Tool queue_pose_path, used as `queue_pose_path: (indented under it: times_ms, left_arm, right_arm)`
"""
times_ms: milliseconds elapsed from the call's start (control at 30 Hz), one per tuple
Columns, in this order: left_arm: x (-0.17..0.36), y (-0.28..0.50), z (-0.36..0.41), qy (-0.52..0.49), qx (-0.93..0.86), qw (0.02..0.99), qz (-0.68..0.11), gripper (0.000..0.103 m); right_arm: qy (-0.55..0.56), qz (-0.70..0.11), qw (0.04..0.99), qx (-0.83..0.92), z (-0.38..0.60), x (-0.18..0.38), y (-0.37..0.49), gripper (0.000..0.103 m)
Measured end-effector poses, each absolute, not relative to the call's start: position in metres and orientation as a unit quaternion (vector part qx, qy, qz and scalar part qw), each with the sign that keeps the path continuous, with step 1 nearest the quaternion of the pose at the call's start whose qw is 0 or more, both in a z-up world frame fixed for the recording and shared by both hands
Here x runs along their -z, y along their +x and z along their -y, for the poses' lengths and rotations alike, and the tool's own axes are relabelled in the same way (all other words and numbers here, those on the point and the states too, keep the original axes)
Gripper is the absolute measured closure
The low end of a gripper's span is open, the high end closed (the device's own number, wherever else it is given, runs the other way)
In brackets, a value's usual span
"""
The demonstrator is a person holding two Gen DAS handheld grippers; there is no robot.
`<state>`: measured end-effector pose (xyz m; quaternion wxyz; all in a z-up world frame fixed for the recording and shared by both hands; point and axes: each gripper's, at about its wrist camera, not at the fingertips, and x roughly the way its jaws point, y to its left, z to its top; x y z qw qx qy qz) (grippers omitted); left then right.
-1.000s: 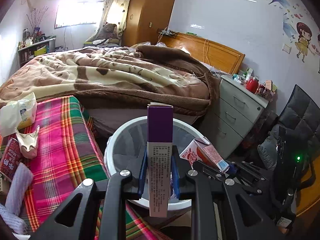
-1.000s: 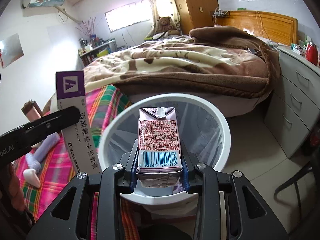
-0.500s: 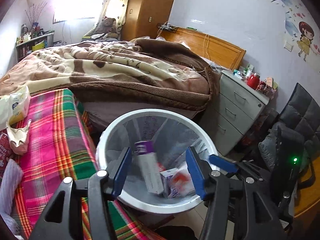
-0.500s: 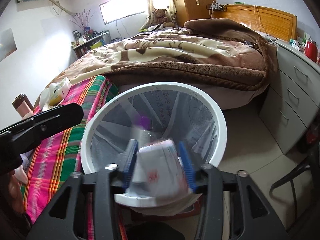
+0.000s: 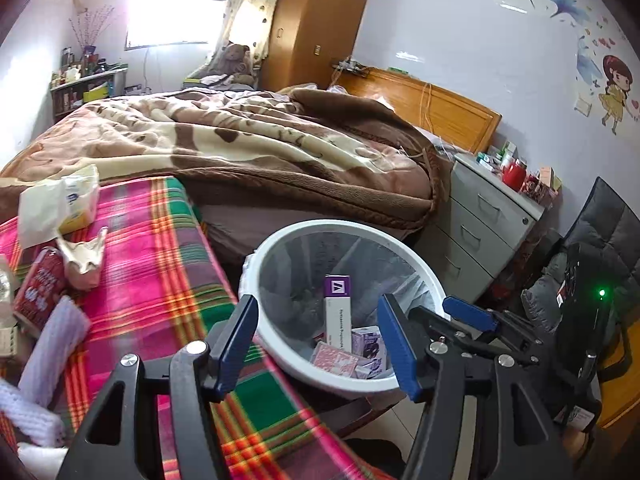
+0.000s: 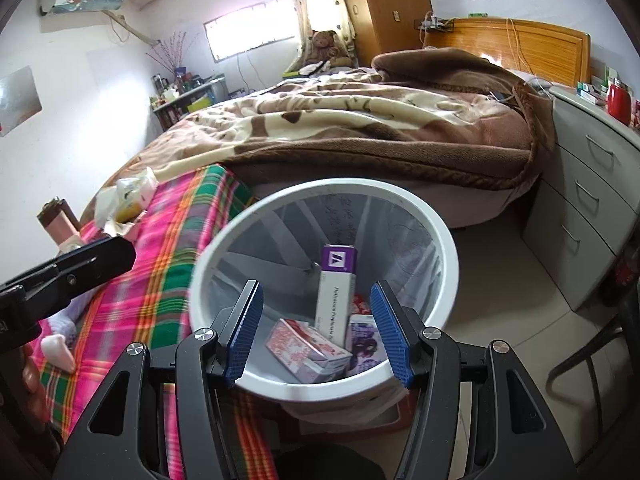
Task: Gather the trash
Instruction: 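Move both open tools back toward the foam nets on the bed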
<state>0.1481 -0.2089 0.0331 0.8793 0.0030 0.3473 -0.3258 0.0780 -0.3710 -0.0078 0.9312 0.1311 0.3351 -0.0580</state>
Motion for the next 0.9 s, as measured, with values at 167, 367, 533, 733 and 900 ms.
queue_pose_path:
  times_ms: [167,367,533,733,900]
  left_arm:
    - [-0.04,0.137,0.178,0.005,0.303,0.894,-0.33,0.037]
    - [-0.045,0.127,0.14,-0.001,0.284,0.904,-0.318,0.035]
    - [-0.043,0.122,0.108,-0.005,0.263,0.911,-0.318,0.035]
    - [-0.041,0.115,0.066,-0.019,0.23,0.92,-0.317,0.035]
    - [-0.038,0.111,0.029,-0.028,0.198,0.926,-0.32,0.034]
  right_arm:
    - [0.127,-0.324,0.936,0.045,0.356,0.002,0.073,0.045]
    - [0.116,-0.319,0.94,0.014,0.331,-0.001,0.073,0.045]
    - [0.113,-0.322,0.94,-0.011,0.308,0.0,0.073,0.045]
    - [0.102,-0.326,0.939,-0.049,0.278,-0.001,0.073,0.045]
    - [0.086,-0.328,0.937,-0.088,0.248,-0.001,0.075,0.045]
